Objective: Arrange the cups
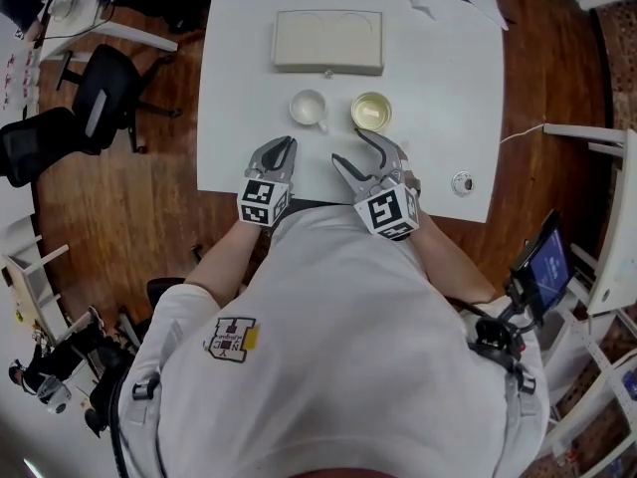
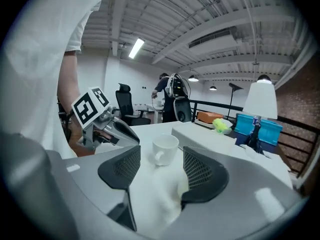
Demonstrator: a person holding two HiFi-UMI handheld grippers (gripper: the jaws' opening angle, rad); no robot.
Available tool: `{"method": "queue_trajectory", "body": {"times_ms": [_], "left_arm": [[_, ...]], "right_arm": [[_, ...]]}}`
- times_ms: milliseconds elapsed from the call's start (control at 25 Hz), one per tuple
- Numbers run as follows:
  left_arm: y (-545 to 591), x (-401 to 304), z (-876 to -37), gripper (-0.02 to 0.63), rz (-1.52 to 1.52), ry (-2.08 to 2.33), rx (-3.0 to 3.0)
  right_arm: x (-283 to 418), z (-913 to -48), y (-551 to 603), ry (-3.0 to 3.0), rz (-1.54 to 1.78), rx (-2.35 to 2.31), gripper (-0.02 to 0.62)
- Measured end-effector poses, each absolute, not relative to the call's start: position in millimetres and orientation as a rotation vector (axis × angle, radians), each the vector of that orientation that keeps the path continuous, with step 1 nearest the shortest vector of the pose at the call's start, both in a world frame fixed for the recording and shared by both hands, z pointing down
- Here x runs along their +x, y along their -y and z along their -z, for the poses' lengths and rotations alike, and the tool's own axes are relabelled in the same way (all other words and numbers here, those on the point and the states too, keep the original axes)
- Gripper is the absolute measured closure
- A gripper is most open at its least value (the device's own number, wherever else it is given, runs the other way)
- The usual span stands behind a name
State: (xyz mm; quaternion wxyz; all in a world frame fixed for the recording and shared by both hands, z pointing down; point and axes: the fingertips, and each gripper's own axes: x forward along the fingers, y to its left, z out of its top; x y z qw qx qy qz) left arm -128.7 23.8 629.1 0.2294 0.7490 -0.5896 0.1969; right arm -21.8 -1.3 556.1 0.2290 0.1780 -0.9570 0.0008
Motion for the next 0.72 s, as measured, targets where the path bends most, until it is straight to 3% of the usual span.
{"method": "queue_trajectory", "body": {"times_ms": [200,480,600,720], "left_arm": [[-18,-144,-623,0.550,-0.579,1.574,2.168],[21,-137,-616,0.292,-0.728,1.187,2.608],[32,-133,-632,0.210,-0.888,0.918,2.763],[47,-124,-634,0.183,-0.977,0.711,2.886]], "right_arm": [[-48,-568,-7,2.605,-0.153,0.489,0.330],[-51,-588,-17,2.499,-0.206,0.555,0.331],[-51,-594,-19,2.463,-0.217,0.572,0.334],[-51,-601,-18,2.430,-0.193,0.563,0.339]]}}
